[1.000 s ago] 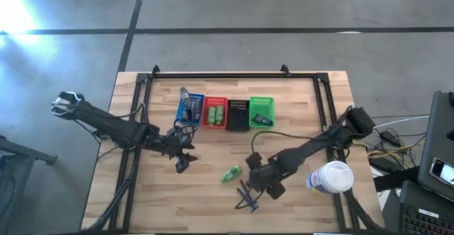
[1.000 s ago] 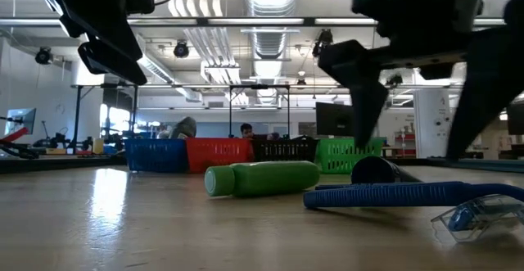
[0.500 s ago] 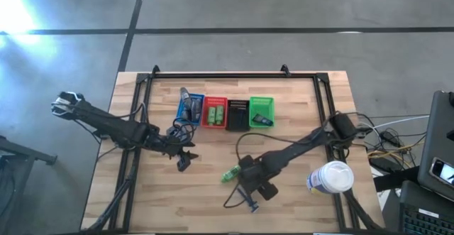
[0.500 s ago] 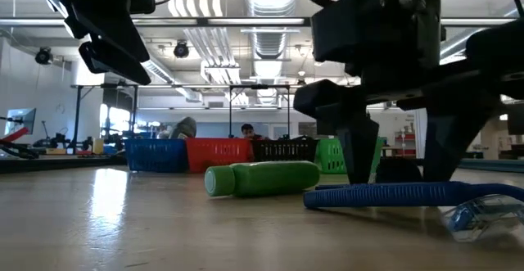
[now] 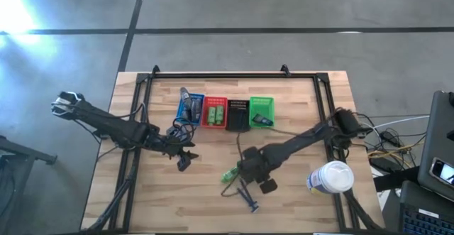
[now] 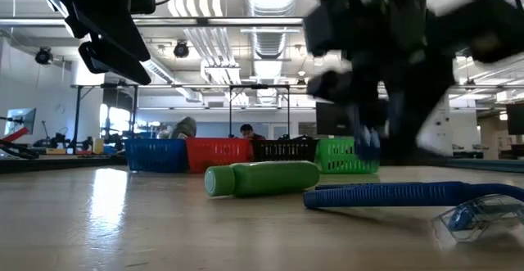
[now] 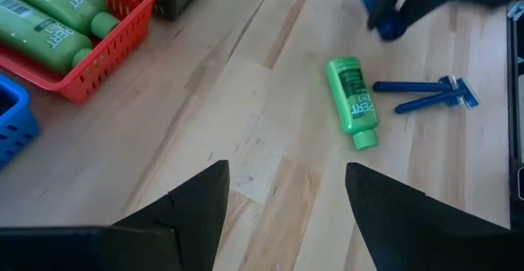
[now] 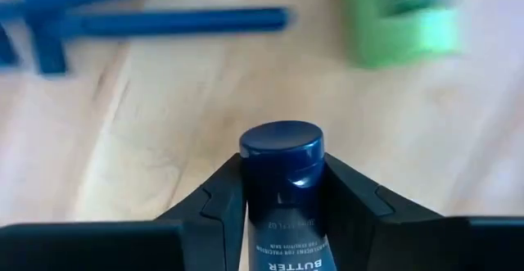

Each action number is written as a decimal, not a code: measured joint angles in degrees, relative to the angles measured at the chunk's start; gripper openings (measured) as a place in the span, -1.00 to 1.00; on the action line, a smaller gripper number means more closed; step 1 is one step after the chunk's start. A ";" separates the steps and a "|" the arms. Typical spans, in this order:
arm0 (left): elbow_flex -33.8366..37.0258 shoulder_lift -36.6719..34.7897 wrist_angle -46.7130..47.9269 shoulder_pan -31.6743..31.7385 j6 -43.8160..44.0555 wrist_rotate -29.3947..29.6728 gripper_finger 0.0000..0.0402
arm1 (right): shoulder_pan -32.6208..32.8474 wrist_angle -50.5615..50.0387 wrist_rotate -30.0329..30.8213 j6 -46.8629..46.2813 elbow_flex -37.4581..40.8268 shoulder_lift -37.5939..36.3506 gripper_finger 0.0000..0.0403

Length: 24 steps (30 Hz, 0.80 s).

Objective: Pick & Place Travel size toiletries
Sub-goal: Put the shave cream into the green basket

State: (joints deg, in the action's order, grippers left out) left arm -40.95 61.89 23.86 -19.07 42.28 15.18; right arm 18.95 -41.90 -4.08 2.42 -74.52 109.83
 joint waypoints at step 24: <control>-0.04 0.02 -3.11 0.03 -0.20 4.48 0.24 | -46.85 11.55 -2.06 -48.81 11.61 -21.21 -0.37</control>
State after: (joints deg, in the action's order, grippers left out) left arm -40.99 61.91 20.75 -19.04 42.09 19.66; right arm -27.90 -30.35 -6.13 -46.39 -62.91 88.62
